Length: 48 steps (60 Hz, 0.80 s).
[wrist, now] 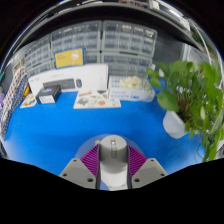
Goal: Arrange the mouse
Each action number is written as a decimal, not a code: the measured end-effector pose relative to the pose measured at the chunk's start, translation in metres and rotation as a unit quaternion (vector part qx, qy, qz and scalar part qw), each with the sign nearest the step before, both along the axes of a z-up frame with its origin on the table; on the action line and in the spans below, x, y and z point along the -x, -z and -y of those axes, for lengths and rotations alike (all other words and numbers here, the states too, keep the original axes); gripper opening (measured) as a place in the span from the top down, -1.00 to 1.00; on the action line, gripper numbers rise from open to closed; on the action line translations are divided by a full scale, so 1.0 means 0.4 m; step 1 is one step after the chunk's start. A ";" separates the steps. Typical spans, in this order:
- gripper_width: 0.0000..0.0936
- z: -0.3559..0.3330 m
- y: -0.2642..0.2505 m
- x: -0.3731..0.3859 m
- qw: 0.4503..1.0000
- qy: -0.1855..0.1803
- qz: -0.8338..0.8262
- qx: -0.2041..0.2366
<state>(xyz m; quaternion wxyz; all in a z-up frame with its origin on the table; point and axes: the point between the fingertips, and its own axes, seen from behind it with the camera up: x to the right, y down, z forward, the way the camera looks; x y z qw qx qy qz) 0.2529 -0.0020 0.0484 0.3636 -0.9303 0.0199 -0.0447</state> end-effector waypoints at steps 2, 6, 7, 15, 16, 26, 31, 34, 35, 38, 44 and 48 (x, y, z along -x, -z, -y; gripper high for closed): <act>0.21 0.013 0.027 -0.004 1.000 -0.001 -0.002 0.015; 0.21 0.028 0.087 -0.008 0.999 -0.009 -0.005 0.035; 0.22 0.032 0.099 -0.006 0.999 -0.011 -0.008 0.040; 0.13 0.054 0.145 0.001 0.998 -0.014 -0.018 0.054; 0.10 0.053 0.146 0.002 0.998 -0.010 -0.022 0.053; -0.08 0.051 0.146 0.002 0.997 0.002 -0.043 0.059; -0.33 0.055 0.147 -0.005 0.997 0.010 -0.037 0.073; -0.66 0.059 0.141 -0.028 0.996 0.019 -0.013 0.083; -0.78 0.061 0.138 -0.034 0.996 0.020 -0.006 0.086; -0.88 0.066 0.121 -0.032 0.996 0.019 0.005 0.092; -0.88 0.046 0.045 0.007 0.998 0.016 0.000 0.063; -0.89 0.036 -0.028 0.039 0.999 0.018 0.001 0.038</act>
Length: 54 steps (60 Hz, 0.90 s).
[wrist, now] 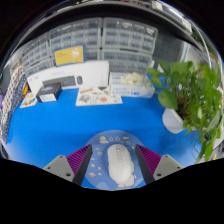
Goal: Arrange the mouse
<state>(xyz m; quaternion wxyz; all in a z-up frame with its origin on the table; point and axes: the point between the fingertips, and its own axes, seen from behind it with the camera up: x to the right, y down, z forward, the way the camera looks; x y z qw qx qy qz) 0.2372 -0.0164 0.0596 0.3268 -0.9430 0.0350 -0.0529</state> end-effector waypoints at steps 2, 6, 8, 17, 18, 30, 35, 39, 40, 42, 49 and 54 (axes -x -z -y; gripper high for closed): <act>-0.88 -0.001 -0.045 0.020 1.000 0.001 0.005 -0.012; -0.88 0.001 -0.123 0.066 0.999 -0.002 0.012 -0.039; -0.89 0.003 -0.161 0.097 0.999 -0.006 0.012 -0.053; -0.88 0.026 -0.294 0.269 0.994 -0.025 -0.005 -0.108; -0.88 0.031 -0.303 0.288 0.993 -0.028 -0.006 -0.111; -0.88 0.102 -0.347 0.484 0.989 -0.058 -0.011 -0.134; -0.88 0.133 -0.342 0.561 0.988 -0.067 -0.026 -0.135; -0.88 0.156 -0.337 0.599 0.988 -0.074 -0.021 -0.135; -0.89 0.162 -0.338 0.607 0.988 -0.075 -0.020 -0.132; -0.88 0.173 -0.332 0.624 0.988 -0.077 -0.017 -0.131; -0.88 0.196 -0.338 0.679 0.987 -0.088 -0.020 -0.136; -0.88 0.206 -0.345 0.703 0.986 -0.088 -0.023 -0.140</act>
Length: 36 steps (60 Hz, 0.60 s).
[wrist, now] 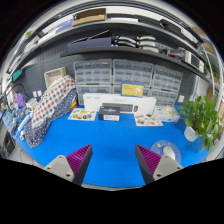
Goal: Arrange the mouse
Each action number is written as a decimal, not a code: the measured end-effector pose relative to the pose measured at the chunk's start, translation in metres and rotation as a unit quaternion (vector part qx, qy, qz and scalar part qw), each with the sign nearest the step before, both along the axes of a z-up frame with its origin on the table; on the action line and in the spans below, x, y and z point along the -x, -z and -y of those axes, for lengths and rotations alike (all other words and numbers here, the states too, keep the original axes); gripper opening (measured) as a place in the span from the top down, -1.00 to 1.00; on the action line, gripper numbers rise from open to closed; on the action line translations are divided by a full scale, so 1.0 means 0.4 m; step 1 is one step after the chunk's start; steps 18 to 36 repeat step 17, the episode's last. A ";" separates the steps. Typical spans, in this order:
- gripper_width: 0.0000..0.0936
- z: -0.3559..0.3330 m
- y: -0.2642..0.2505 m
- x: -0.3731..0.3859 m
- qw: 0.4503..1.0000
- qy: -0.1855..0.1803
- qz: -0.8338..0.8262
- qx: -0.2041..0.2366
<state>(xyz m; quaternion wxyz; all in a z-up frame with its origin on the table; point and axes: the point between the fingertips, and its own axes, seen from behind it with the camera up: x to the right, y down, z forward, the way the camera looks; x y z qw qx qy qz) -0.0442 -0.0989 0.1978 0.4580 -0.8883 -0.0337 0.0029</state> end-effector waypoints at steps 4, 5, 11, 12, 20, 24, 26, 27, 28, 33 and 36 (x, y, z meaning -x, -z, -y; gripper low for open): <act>-0.88 0.004 -0.002 0.014 1.000 0.001 0.000 -0.003; -0.88 0.005 -0.004 0.017 1.000 0.002 0.000 -0.004; -0.88 0.012 -0.008 0.033 1.000 0.002 -0.004 -0.008; -0.87 0.013 -0.009 0.035 1.000 0.002 -0.004 -0.009; -0.87 0.015 -0.015 0.046 1.000 0.003 -0.007 -0.011; -0.87 0.015 -0.015 0.046 1.000 0.003 -0.007 -0.011; -0.87 0.015 -0.015 0.046 1.000 0.003 -0.007 -0.011; -0.87 0.015 -0.015 0.046 1.000 0.003 -0.007 -0.011; -0.87 0.015 -0.015 0.046 1.000 0.003 -0.007 -0.011; -0.87 0.015 -0.015 0.046 1.000 0.003 -0.007 -0.011; -0.87 0.015 -0.015 0.046 1.000 0.003 -0.007 -0.011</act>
